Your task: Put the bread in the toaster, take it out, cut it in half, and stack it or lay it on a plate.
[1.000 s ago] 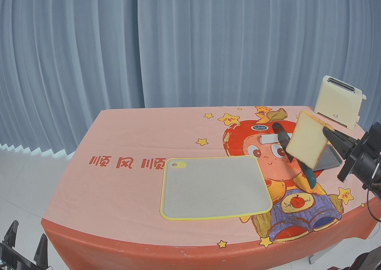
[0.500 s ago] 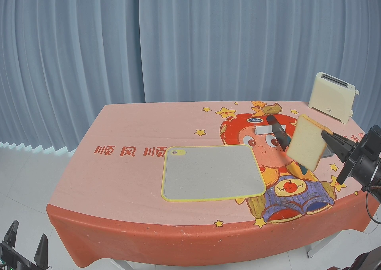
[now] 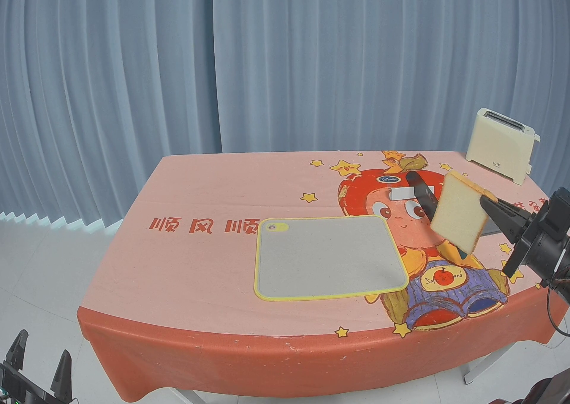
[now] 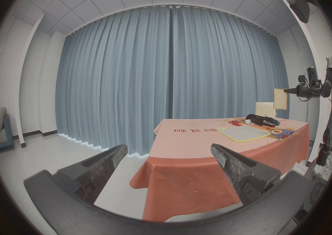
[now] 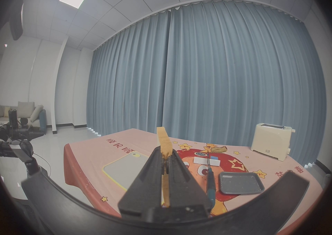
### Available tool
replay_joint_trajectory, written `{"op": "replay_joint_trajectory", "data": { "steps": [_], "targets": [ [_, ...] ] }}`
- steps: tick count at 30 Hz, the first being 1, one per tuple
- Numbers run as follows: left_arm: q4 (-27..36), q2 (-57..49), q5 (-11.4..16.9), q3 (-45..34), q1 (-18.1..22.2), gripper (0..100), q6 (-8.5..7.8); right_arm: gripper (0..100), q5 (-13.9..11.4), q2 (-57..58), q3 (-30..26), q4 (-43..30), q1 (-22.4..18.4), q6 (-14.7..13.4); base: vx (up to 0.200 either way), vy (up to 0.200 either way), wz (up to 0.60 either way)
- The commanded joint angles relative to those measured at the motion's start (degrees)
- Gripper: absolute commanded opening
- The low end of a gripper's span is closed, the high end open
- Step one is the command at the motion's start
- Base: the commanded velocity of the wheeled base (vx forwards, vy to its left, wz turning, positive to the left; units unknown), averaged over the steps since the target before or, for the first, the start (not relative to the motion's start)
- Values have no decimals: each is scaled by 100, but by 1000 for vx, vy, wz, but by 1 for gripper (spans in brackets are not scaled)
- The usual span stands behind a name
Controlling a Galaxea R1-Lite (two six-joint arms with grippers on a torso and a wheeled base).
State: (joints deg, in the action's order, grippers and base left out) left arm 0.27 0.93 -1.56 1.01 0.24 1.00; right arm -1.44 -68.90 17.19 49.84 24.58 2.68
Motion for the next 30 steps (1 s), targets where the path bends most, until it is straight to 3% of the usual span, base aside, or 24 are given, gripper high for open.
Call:
{"op": "replay_joint_trajectory", "data": {
  "steps": [1, 16, 30],
  "targets": [
    [0, -93, -2, -92, 2, 100, -3, 0, -6, -1, -5, 0, 3, 4, 0, 0, 0],
    [0, -93, -2, -92, 2, 100, -3, 0, -14, -18, 57, 44, 30, -119, 0, 0, 0],
    [0, -93, -2, -92, 2, 100, -3, 0, -14, -27, 294, 61, 408, -734, 0, 0, 0]
  ]
}}
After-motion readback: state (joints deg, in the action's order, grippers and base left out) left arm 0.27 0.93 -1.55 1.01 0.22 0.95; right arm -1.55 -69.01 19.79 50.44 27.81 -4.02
